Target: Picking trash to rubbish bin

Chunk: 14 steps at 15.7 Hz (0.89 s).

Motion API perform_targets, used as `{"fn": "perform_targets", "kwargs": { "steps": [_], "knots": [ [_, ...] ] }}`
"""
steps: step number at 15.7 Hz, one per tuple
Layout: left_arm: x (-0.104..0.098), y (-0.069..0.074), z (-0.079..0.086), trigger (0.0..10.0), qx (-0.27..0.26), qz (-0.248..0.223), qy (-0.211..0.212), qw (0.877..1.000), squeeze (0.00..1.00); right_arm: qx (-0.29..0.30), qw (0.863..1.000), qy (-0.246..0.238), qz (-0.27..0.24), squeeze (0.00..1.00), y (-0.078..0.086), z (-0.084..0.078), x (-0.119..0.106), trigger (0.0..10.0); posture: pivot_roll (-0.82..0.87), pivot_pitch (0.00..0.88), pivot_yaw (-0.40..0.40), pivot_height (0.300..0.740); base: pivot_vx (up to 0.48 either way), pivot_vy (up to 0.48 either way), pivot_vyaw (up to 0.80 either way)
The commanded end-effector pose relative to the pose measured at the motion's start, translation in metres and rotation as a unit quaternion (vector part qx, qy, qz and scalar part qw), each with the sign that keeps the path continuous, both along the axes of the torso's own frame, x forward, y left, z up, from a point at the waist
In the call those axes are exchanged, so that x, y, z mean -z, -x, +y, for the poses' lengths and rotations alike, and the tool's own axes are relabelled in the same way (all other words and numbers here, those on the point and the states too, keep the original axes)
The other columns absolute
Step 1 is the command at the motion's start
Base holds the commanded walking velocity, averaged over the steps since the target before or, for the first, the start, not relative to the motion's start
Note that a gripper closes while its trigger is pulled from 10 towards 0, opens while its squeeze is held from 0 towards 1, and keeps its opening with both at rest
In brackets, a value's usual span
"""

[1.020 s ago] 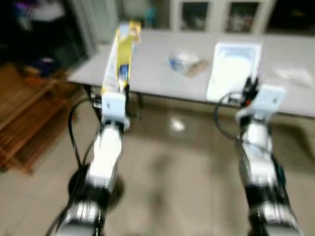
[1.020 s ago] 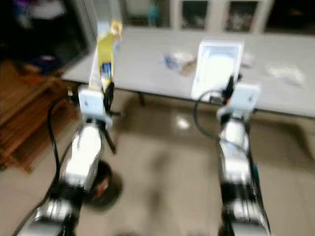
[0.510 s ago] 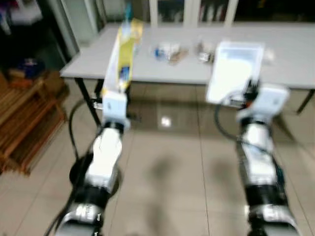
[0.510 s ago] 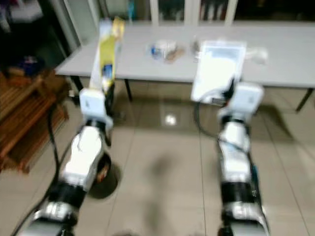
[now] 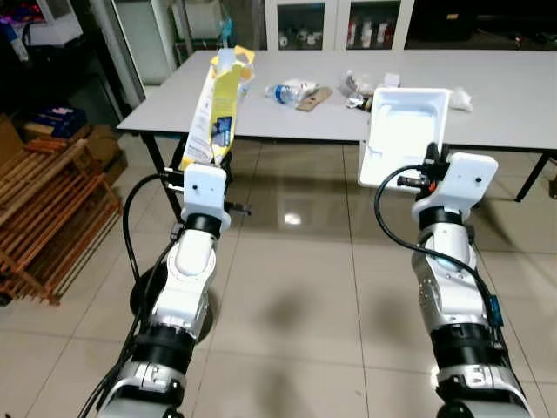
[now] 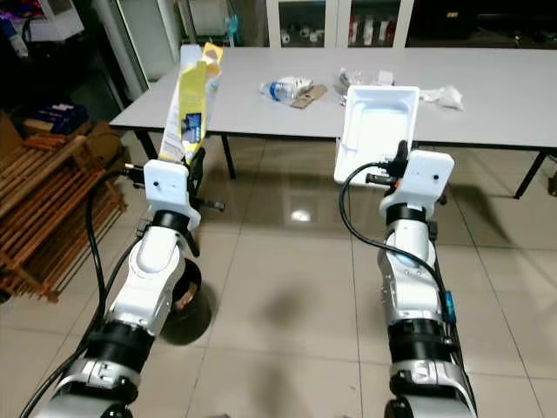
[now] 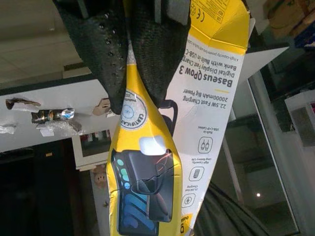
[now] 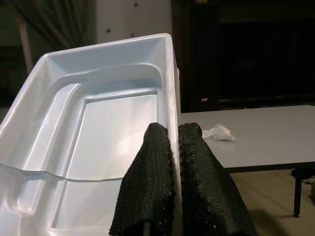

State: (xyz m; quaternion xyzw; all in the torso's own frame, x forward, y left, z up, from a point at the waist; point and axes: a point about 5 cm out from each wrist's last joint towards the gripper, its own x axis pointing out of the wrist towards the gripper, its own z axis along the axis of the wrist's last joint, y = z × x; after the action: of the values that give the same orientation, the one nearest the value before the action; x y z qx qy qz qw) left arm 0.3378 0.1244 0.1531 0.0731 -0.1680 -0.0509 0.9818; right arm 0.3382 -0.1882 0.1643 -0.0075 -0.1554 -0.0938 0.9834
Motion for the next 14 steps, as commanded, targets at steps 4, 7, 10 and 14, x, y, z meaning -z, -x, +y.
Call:
{"fn": "perform_targets", "kwargs": {
  "steps": [4,7,10,14],
  "knots": [
    [-0.0005,-0.0006,0.0046,10.0,-0.006,0.002,0.001,1.000,0.00,-0.027,1.000,0.009,0.004,0.00,-0.0040,0.0120,-0.0023,10.0,-0.01,0.000,0.087,0.740,0.000,0.000,0.80],
    [-0.0005,-0.0007,0.0040,10.0,-0.004,0.002,0.000,1.000,0.00,-0.028,1.000,0.009,0.009,0.00,-0.0038,0.0125,-0.0010,10.0,-0.01,0.000,0.089,0.740,0.000,0.000,0.80],
    [-0.0008,-0.0009,0.0033,10.0,-0.002,0.002,0.001,1.000,0.00,-0.032,0.999,0.010,0.011,0.00,-0.0041,0.0136,-0.0001,10.0,-0.01,0.000,0.089,0.740,0.000,0.000,0.80],
    [-0.0004,-0.0002,0.0022,10.0,0.000,0.003,0.001,1.000,0.00,-0.036,0.999,0.011,0.017,0.00,-0.0044,0.0141,0.0014,10.0,0.00,0.000,0.082,0.740,0.000,0.000,0.80]
  ]
}}
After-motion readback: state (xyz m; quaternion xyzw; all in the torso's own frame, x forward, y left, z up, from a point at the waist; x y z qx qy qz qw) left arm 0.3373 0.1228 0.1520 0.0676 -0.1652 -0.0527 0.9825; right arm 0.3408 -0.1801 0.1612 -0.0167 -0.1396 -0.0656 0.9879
